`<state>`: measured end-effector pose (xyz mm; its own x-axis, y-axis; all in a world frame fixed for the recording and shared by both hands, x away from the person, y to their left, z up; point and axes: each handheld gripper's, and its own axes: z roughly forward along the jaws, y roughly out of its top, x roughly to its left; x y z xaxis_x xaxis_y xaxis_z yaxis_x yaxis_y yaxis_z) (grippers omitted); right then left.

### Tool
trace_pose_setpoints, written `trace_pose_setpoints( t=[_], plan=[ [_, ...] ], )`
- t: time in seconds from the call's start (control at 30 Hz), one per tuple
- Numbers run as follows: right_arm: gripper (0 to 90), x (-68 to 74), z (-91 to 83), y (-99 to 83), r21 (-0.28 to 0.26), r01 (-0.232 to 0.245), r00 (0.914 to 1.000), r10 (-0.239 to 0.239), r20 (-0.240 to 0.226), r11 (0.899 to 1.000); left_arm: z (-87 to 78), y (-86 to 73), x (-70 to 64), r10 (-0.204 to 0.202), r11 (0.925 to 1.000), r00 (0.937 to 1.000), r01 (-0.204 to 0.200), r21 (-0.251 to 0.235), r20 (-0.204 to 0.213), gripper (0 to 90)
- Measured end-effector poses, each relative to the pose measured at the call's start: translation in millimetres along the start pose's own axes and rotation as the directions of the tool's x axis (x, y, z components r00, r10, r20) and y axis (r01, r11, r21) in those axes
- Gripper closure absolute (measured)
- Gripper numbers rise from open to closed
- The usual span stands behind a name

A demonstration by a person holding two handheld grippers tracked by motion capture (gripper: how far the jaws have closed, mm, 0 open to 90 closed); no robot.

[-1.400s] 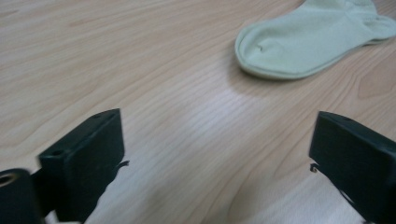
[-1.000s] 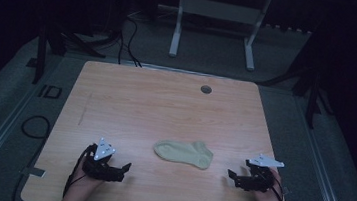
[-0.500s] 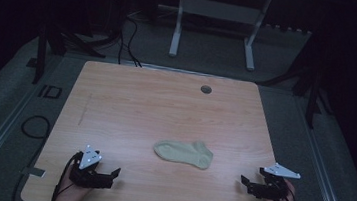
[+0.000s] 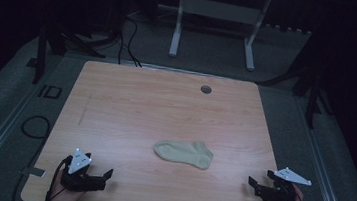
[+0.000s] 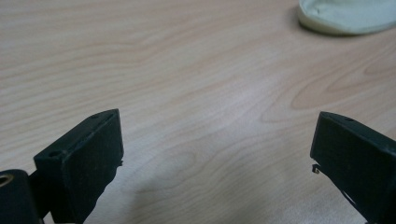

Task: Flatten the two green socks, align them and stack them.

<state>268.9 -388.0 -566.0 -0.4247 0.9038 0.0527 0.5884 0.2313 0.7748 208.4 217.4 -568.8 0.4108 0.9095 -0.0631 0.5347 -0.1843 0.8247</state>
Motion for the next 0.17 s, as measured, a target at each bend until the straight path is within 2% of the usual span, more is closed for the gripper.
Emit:
trace_pose_setpoints(
  t=[0.17],
  plan=[
    [13.4, 0.4, 1.9, -1.4, 0.004, 0.012, 0.9999, -0.012, 0.007, 1.0, -0.2, -3.3, 1.3, -0.017, 0.9998, 0.9999, 0.017, -0.004, 0.003, 2.8]
  ],
)
